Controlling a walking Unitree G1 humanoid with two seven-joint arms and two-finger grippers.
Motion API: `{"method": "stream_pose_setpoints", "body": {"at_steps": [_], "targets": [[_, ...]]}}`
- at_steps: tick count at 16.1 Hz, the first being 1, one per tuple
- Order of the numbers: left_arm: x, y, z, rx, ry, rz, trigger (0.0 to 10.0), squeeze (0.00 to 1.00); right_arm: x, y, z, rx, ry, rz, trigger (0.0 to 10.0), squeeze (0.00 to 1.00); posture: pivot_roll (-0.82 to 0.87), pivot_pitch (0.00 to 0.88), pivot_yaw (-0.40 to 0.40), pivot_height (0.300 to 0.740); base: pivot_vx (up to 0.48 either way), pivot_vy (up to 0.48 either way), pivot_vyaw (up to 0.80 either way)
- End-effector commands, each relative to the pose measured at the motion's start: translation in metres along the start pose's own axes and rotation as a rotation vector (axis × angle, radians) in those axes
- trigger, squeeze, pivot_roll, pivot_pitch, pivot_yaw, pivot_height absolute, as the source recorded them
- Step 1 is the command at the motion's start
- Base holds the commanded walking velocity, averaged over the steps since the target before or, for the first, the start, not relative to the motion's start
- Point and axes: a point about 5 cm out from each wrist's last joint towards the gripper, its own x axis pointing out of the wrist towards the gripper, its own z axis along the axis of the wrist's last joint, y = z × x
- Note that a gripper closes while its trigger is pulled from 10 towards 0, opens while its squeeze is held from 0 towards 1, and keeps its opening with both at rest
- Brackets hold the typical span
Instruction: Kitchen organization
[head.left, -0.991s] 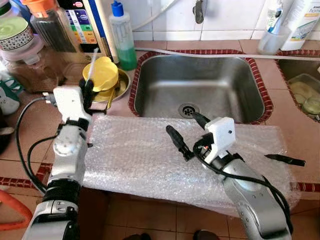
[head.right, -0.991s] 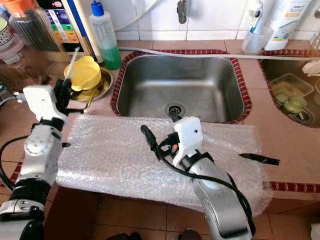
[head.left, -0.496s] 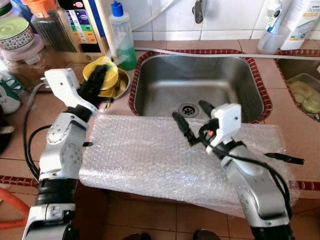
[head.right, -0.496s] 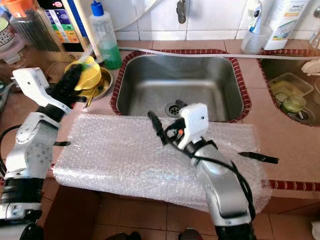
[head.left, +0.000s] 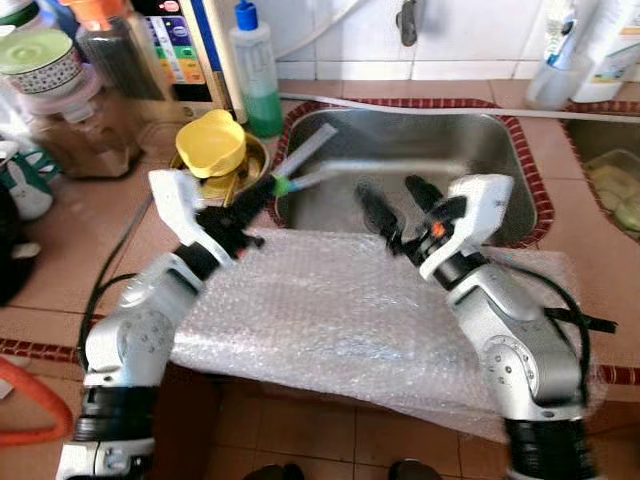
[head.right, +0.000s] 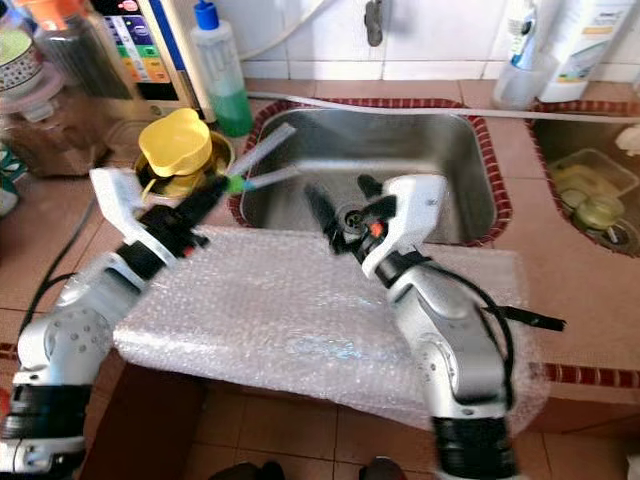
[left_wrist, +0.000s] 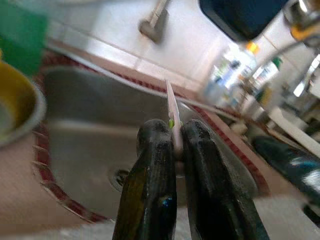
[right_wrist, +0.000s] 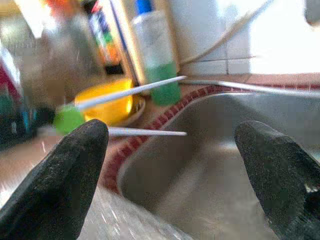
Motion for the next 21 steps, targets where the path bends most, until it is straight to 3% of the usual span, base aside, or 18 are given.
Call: {"method": "stream_pose_setpoints", "body": {"at_steps": [1,3,6,8,14,15,16,17,21], "targets": [[0.000,-0.005,0.003,0.017,0.015,-0.024,0.0,0.00,0.002,0.005,-0.003,-0.098,0.021,0.058,10.0,0.00,-0.24,0.160,0.108,0.740,0.000,0.000,0.00],[0.007,-0.017,0.006,0.019,0.026,-0.076,0.0,0.00,0.002,-0.004,-0.003,-0.309,0.049,0.088,10.0,0.00,-0.24,0.164,0.110,0.740,0.000,0.000,0.00],[0.013,-0.029,0.007,0.016,0.029,-0.116,0.0,0.00,0.005,-0.008,-0.003,-0.437,0.061,0.104,10.0,0.00,-0.24,0.166,0.111,0.740,0.000,0.000,0.00],[0.016,-0.040,0.009,0.018,0.040,-0.163,0.0,0.00,0.006,-0.013,-0.007,-0.584,0.070,0.106,10.0,0.00,-0.24,0.166,0.114,0.740,0.000,0.000,0.00],[0.017,-0.049,0.002,0.019,0.086,-0.203,0.0,0.00,0.015,-0.018,-0.007,-0.704,0.036,0.088,10.0,0.00,-0.24,0.171,0.117,0.740,0.000,0.000,0.00],[0.017,-0.053,-0.001,0.015,0.096,-0.212,0.0,0.00,0.018,-0.019,-0.009,-0.715,0.032,0.087,8.9,0.00,-0.24,0.173,0.117,0.740,0.000,0.000,0.00],[0.017,-0.054,-0.001,0.010,0.098,-0.218,0.0,0.00,0.020,-0.019,-0.010,-0.709,0.031,0.086,2.6,0.00,-0.24,0.174,0.117,0.740,0.000,0.000,0.00],[0.018,-0.056,-0.003,0.009,0.103,-0.222,0.0,0.00,0.022,-0.019,-0.011,-0.703,0.028,0.089,0.0,0.00,-0.24,0.174,0.118,0.740,0.000,0.000,0.00],[0.018,-0.058,-0.005,0.009,0.111,-0.228,0.0,0.00,0.029,-0.014,-0.016,-0.699,0.021,0.110,0.0,0.00,-0.23,0.177,0.116,0.740,0.000,0.000,0.00]]}}
